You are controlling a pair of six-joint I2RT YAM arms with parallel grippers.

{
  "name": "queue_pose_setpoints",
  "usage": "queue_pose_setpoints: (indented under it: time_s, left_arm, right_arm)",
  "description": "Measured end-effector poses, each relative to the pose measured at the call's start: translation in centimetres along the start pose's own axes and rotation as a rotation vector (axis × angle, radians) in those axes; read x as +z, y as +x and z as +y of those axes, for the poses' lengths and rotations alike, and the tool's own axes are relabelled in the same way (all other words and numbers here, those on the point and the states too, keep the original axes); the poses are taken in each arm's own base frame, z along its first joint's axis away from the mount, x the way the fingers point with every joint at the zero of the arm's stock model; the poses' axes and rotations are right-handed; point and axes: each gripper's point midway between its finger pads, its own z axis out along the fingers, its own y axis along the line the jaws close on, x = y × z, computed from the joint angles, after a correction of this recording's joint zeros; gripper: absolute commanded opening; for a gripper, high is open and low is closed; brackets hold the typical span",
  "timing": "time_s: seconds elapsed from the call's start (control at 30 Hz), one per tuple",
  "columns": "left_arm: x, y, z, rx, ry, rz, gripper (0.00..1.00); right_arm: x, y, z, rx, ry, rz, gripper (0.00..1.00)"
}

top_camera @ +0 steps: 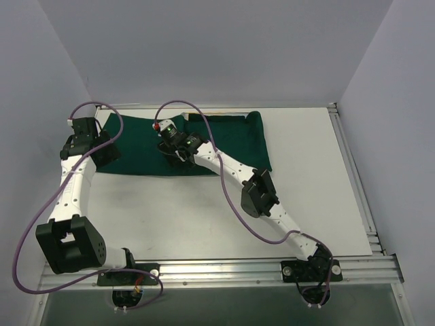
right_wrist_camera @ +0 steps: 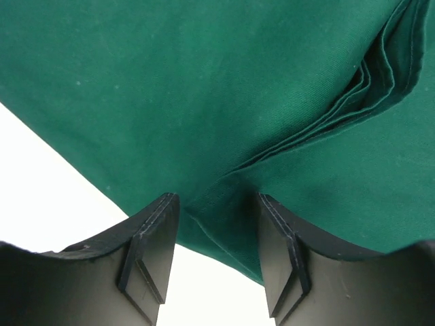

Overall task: Open and lay out the surgical kit
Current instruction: Open the surgical kit at the center of the board.

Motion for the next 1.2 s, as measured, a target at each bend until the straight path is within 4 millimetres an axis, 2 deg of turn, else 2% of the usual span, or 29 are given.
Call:
queue_pose_setpoints:
  time_s: [0.1,0.13,0.2,0.43,0.6,0.73,0.9,1.03,1.2]
  left_arm:
    - [0.0,0.01,-0.03,0.0,0.002,0.001,0.77]
    - [-0.01,0.02,-0.06,0.0,0.003,0.001,0.77]
    - [-0.01,0.02,-0.06,0.0,0.004,0.001,0.77]
    - [0.0,0.04,-0.13,0.0,0.007,0.002,0.77]
    - [0.07,0.1,-0.26,0.0,0.013,0.006,0.77]
    - [0.2,0.17,-0.28,0.0,0.014,0.01,0.77]
    - [0.22,0.18,-0.31,0.0,0.015,0.011,0.77]
    - [0.21,0.2,-0.38,0.0,0.019,0.012,0.77]
    - [0.29,0.26,-0.44,0.0,0.021,0.016,0.77]
  right_arm:
    - [0.1,0.08,-0.14,-0.001,0.008,0.001,0.42]
    - [0.11,0.08,-0.15,-0.001,0.009,0.0,0.37]
    - [0.14,-0.03,-0.26,-0.002,0.016,-0.004,0.35]
    - [0.44,-0.16,-0.23,0.0,0.017,-0.016,0.37]
    - [0.63,-0.1,-0.27,0.001,0.019,-0.02,0.35]
    - [0.53,-0.23,-0.27,0.006,0.018,-0.026,0.4]
    - [0.57,-0.36,-0.19,0.013,0.01,-0.03,0.4]
    - [0.66,-0.28,-0.22,0.014,0.01,-0.031,0.35]
    - [0.57,-0.27,-0.6,0.023,0.011,-0.031,0.34]
